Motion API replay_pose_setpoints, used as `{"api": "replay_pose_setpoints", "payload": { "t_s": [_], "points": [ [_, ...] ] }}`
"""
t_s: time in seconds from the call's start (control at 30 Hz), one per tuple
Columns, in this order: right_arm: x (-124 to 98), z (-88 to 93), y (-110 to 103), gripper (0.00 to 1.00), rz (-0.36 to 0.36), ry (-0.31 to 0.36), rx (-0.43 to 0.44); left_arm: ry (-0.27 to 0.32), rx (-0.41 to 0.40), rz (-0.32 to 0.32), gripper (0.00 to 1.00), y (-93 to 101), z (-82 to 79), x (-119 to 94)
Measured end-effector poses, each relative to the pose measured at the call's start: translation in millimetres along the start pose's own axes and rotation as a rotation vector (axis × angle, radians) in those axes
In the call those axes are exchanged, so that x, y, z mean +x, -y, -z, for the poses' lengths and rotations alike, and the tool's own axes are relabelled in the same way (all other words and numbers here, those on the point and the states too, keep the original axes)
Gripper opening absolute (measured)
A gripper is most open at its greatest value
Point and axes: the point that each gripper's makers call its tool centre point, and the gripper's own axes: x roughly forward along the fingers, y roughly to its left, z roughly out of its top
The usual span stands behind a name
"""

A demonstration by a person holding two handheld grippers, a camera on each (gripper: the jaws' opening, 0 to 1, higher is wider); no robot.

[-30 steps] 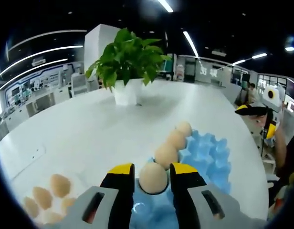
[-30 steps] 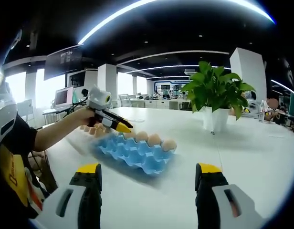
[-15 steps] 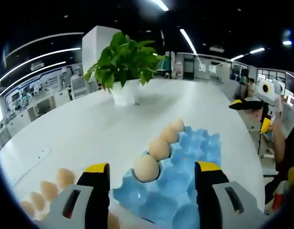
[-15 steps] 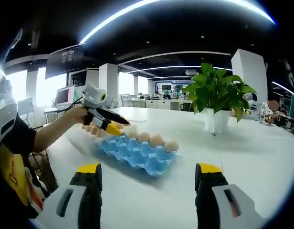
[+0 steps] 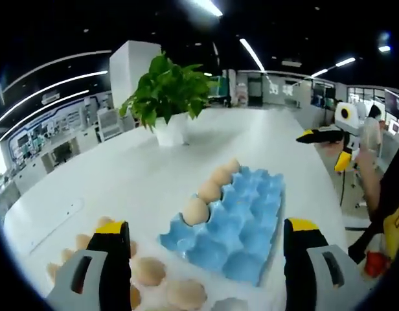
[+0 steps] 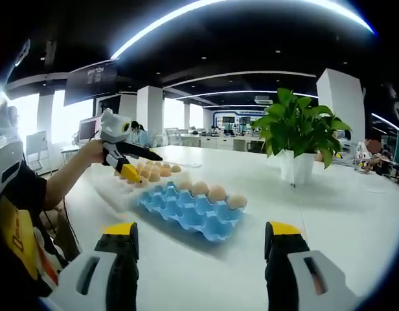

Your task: Pick up the eggs on the table and place them into the egg tray on the table

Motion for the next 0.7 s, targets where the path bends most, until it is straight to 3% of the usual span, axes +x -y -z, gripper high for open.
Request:
{"api": "replay_pose_setpoints", "payload": {
  "t_s": [0.33,0.7],
  "points": [
    [4.3,0.4,-4.0,0.83,-0.010,-0.006,-0.002,0.115,-0.014,-0.060,1.00,-5.2,-17.7,-55.5],
    [7.9,5.5,-3.1,0.83,-0.010,-0.022,0.014,0.160,-0.035,-0.116,1.00,-4.0,-6.2,-94.5]
  ]
}}
